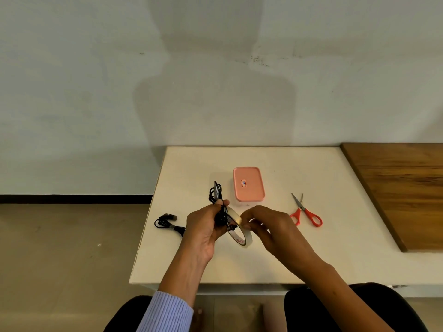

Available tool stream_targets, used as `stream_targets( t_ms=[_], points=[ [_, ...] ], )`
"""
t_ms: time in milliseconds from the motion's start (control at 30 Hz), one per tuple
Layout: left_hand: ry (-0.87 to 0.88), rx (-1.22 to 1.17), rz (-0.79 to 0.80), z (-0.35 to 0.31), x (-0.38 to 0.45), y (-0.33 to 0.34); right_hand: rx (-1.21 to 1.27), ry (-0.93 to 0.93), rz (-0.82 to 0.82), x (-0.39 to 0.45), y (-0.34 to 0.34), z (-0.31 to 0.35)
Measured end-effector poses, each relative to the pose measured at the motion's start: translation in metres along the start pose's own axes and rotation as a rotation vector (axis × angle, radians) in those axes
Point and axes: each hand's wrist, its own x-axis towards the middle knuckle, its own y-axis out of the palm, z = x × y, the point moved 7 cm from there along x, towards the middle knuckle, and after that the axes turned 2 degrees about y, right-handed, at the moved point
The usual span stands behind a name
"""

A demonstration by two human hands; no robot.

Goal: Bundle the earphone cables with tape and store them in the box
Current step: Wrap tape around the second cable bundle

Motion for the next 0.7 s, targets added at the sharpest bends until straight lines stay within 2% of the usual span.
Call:
stream_targets(
  t_ms=[100, 167, 267, 367, 433, 567, 633, 700],
  points=[
    [-0.029, -0.025, -0.013, -0.001, 0.005, -0.004, -0.149, -0.087, 0.026, 0.001, 0.004, 0.009],
    [-0.066, -0.064, -0.031, -0.003, 0.011, -0.011, -0.163, -0.086, 0.064, -0.001, 0.002, 0.007],
    [-0.18, -0.086, 0.075, -0.003, 0.014, -0.012, -0.095, -0.059, 0.058, -0.006, -0.011, 0.004],
    [-0.199, 0.255, 0.239, 0.001, 0.011, -0.01, -0.058, -0.037, 0.005, -0.009, -0.025, 0.003],
    [-0.093, 0.495, 0.233, -0.001, 0.006, -0.011, -0.1, 0.0, -0.011, -0.007, -0.028, 0.003],
    [0.247, 0.739, 0.129, -0.016, -0.011, -0.013, -0.165, 0.054, 0.002, -0.004, -0.027, 0.003],
    [0.383, 0.731, 0.156, -0.023, -0.027, -0.007, -0.185, 0.065, 0.019, -0.004, -0.027, 0.003],
    [0.435, 0.659, 0.23, -0.024, -0.042, 0.003, -0.189, 0.094, 0.051, -0.006, -0.025, 0.001]
  ],
)
